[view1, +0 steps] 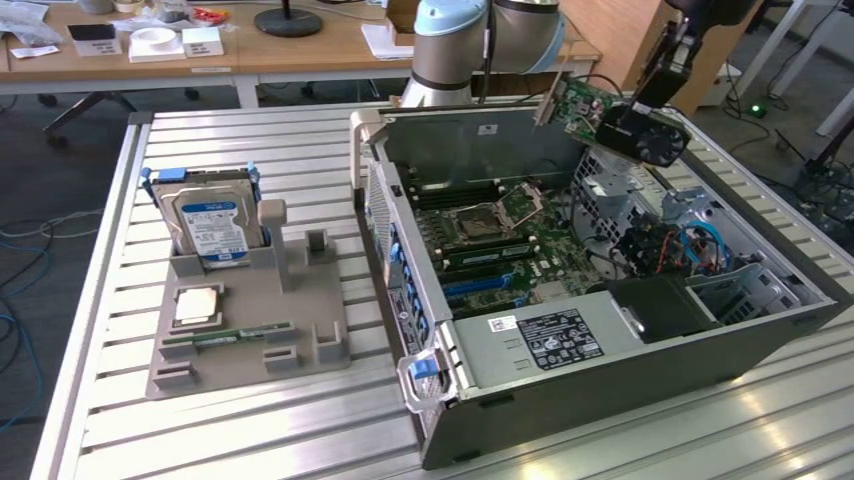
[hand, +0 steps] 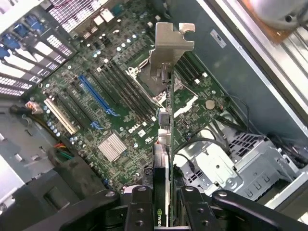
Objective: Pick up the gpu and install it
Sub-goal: 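Insert the gpu into the slot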
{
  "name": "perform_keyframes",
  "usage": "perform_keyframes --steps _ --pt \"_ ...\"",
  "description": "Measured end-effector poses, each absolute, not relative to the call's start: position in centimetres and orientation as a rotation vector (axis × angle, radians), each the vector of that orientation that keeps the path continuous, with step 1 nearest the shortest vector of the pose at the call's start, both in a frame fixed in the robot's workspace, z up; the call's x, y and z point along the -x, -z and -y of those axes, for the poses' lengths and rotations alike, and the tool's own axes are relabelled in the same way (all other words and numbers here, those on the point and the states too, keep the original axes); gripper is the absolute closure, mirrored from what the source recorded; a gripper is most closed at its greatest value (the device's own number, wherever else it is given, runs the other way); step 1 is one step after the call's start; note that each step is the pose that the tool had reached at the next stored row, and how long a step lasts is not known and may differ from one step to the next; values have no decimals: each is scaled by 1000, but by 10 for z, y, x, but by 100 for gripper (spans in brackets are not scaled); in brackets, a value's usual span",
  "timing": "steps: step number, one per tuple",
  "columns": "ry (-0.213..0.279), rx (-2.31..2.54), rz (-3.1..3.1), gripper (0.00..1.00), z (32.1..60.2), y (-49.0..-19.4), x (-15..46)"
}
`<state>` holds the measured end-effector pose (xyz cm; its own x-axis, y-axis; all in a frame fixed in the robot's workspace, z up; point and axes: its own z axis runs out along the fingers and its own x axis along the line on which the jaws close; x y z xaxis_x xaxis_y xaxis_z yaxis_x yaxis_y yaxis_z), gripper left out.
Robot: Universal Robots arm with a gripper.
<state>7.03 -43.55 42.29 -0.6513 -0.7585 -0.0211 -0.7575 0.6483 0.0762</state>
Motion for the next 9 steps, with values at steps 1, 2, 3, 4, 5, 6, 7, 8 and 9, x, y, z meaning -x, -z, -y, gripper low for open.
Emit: perform_keyframes --steps 1,2,3,4,5,6,7,8,9 --pt "122 -1326 2831 74 436 -423 -70" --pt "122 -1346 2821 74 436 -423 -70" --pt "122 -1365 2811 74 436 -423 -70" --pt "122 -1384 2801 74 436 -423 -70" --pt "121 -1403 2791 74 436 -423 -70" --pt "121 -1422 2781 74 436 -423 -70" --pt "121 -1440 2771 74 436 -423 -70" --pt "121 -1461 2759 74 436 -423 -70" --pt "121 -1479 2749 74 436 -423 -70"
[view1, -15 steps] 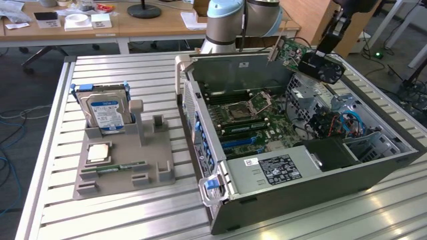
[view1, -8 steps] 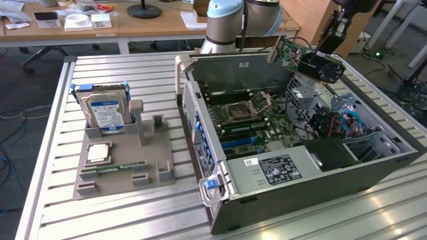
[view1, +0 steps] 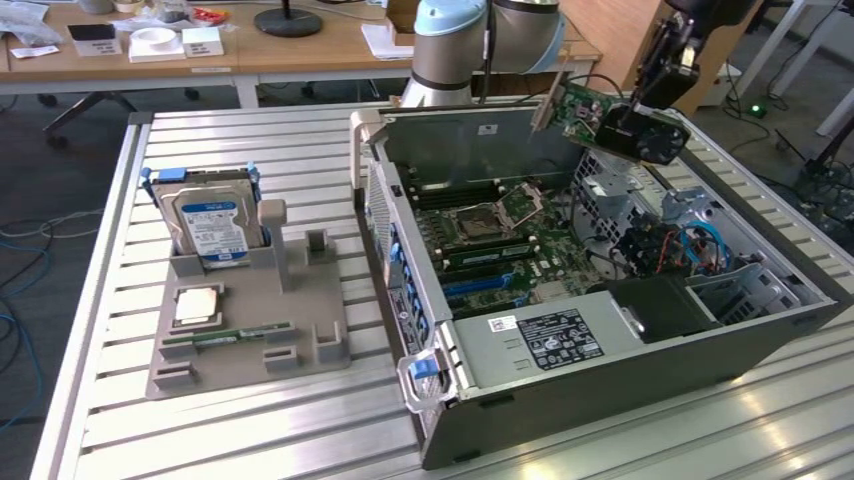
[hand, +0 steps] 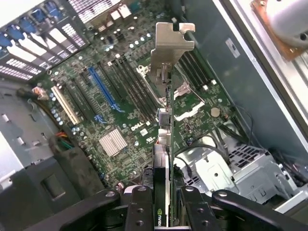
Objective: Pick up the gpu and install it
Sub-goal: 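Insert the gpu into the slot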
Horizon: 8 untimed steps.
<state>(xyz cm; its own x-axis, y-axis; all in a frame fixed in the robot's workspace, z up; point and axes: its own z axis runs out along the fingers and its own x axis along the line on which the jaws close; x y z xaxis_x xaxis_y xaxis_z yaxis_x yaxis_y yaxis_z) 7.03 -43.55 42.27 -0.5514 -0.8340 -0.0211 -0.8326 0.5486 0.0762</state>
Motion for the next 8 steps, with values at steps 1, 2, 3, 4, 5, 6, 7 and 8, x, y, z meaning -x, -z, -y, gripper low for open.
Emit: perform_keyframes --steps 1,2,3,4,5,6,7,8 --pt "120 -1498 2738 74 435 -423 -70" --pt "120 -1516 2728 74 435 -423 -70" --pt "120 -1534 2717 74 435 -423 -70" --pt "120 -1552 2706 74 435 -423 -70" --pt "119 -1572 2694 74 435 -423 -70" --pt "119 -1590 2683 74 435 -423 -70" --pt "119 -1607 2672 74 435 -422 -70" --pt "119 -1625 2660 74 435 -422 -70"
